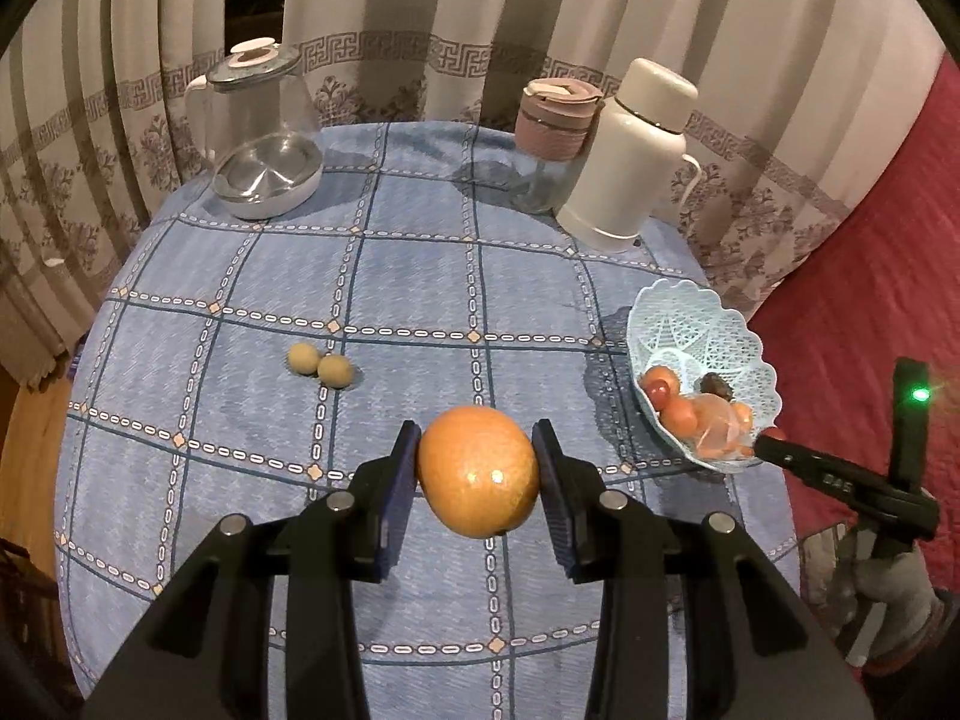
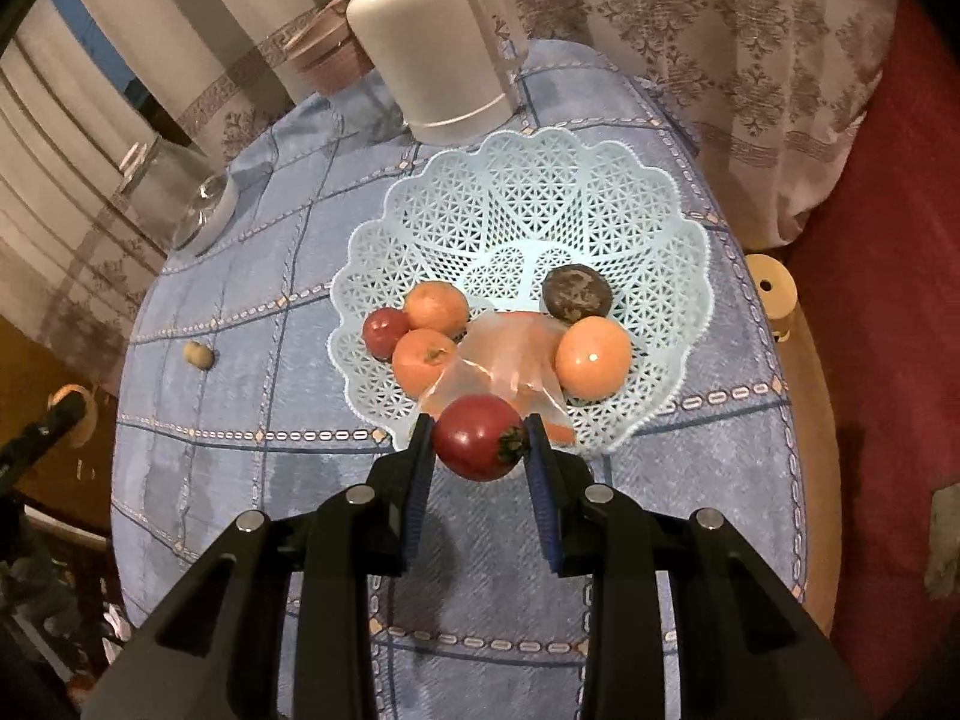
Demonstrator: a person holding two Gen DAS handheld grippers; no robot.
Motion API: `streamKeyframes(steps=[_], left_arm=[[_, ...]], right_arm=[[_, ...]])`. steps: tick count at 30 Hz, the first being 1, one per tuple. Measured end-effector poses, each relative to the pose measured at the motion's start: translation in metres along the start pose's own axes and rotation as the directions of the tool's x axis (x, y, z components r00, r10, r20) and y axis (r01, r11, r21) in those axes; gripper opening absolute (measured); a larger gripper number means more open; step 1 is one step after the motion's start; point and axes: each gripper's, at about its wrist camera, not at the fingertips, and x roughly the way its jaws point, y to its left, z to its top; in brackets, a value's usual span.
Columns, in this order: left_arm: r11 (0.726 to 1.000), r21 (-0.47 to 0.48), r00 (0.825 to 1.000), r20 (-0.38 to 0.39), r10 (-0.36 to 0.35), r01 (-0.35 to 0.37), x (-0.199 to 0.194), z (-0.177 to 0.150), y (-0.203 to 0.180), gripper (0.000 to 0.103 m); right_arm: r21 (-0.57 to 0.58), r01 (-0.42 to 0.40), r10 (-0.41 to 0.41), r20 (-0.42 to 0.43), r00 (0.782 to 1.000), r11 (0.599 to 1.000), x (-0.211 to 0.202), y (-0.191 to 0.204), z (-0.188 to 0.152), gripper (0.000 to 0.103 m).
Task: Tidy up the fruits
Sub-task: 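Carry the small red tomato with the right tool into the basket and release, then lower the orange into the basket with the left tool and open it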
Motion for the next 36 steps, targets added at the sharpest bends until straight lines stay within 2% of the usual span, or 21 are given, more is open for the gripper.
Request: streamKeyframes(steps=[6,16,19,23,24,25,27,36], left_arm=[[1.000,-0.010,1.000,0.007,0.010,-0.010,-0.005,-0.004,0.001,0.038],[0.999,-0.031,1.000,0.008,0.030,-0.030,-0.008,-0.005,0.008,0.039],[0.999,-0.027,1.000,0.008,0.030,-0.029,-0.007,-0.003,0.007,0.039],[0.999,-0.022,1.000,0.004,0.026,-0.026,-0.004,0.000,0.005,0.039],[1.000,-0.019,1.000,0.002,0.025,-0.025,-0.002,0.001,0.004,0.039],[1.000,-0.015,1.000,0.001,0.022,-0.022,-0.001,0.002,0.001,0.039],[1.000,-0.005,1.000,-0.004,0.013,-0.013,0.002,0.003,-0.003,0.039],[0.995,0.083,0.998,-0.041,-0.055,0.058,0.027,0.010,-0.048,0.039]], right_arm=[[-0.034,0.021,-0.023,-0.047,0.999,0.999,0.026,0.002,0.003,0.031],[-0.082,0.114,-0.119,-0.068,0.990,0.990,0.065,-0.009,0.015,0.031],[-0.062,0.117,-0.122,-0.069,0.990,0.991,0.068,-0.013,0.022,0.031],[-0.044,0.110,-0.112,-0.047,0.993,0.993,0.059,-0.016,0.027,0.032],[-0.038,0.102,-0.103,-0.044,0.994,0.994,0.056,-0.017,0.027,0.036],[-0.035,0.096,-0.098,-0.041,0.994,0.995,0.053,-0.017,0.027,0.046],[-0.028,0.090,-0.090,-0.022,0.996,0.996,0.043,-0.019,0.024,0.057],[0.029,0.073,-0.074,0.030,0.997,0.997,0.001,-0.035,0.000,0.057]])
